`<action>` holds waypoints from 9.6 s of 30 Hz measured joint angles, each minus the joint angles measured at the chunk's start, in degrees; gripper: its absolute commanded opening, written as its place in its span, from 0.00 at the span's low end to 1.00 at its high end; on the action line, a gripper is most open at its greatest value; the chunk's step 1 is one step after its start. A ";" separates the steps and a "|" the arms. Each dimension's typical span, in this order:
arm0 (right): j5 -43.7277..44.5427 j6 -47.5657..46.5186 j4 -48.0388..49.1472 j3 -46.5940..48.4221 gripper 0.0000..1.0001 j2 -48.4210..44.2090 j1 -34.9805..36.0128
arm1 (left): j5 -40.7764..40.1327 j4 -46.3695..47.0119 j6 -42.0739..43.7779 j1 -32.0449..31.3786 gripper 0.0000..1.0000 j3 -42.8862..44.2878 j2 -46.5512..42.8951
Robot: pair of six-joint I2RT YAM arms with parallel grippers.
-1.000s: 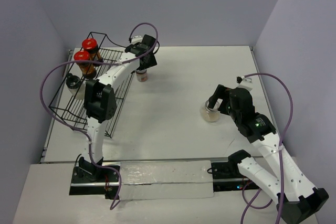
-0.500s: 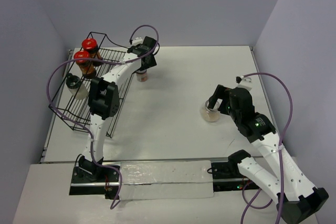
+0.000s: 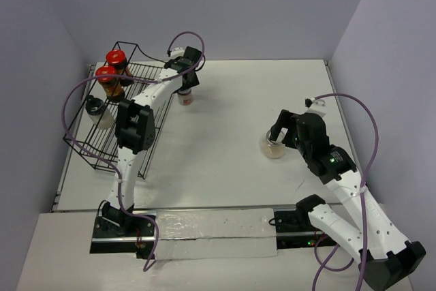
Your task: Organize the condiment bottles
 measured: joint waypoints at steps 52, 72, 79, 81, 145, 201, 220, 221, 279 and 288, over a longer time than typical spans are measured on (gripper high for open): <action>-1.07 0.09 -0.05 1.46 1.00 -0.12 0.00 | 1.17 -5.34 9.54 10.66 0.10 3.49 -22.84; -1.04 0.04 -0.05 1.46 1.00 1.18 0.00 | -2.70 3.64 8.01 11.21 0.65 -6.63 -18.94; -1.05 -0.10 -0.09 1.60 1.00 1.26 0.00 | -1.78 3.31 7.99 11.23 0.97 -8.13 -21.37; -1.04 -0.20 -0.47 2.12 1.00 1.85 0.00 | -1.73 2.67 8.17 11.15 0.97 -8.12 -22.58; 0.21 1.48 -0.86 7.40 0.83 31.14 -1.84 | -8.81 12.20 8.14 -10.12 0.95 -33.57 -54.90; 4.03 2.33 1.42 39.93 1.00 59.85 28.18 | 3.09 2.42 4.58 3.72 0.95 -38.38 -58.08; 2.24 2.82 1.40 -1.38 1.00 13.91 0.36 | 13.28 2.92 8.72 -13.22 0.96 -38.40 -41.32; 1.90 2.84 0.98 -1.36 1.00 12.97 0.10 | 13.79 3.01 9.15 -14.04 0.96 -38.42 -41.02; -3.29 2.86 -4.29 4.91 1.00 7.17 0.00 | 2.84 -7.70 5.33 -14.24 0.10 -27.26 -42.61; -4.32 2.86 -4.03 4.91 1.00 7.19 0.00 | -1.84 -10.47 9.07 1.15 0.10 -15.96 -45.76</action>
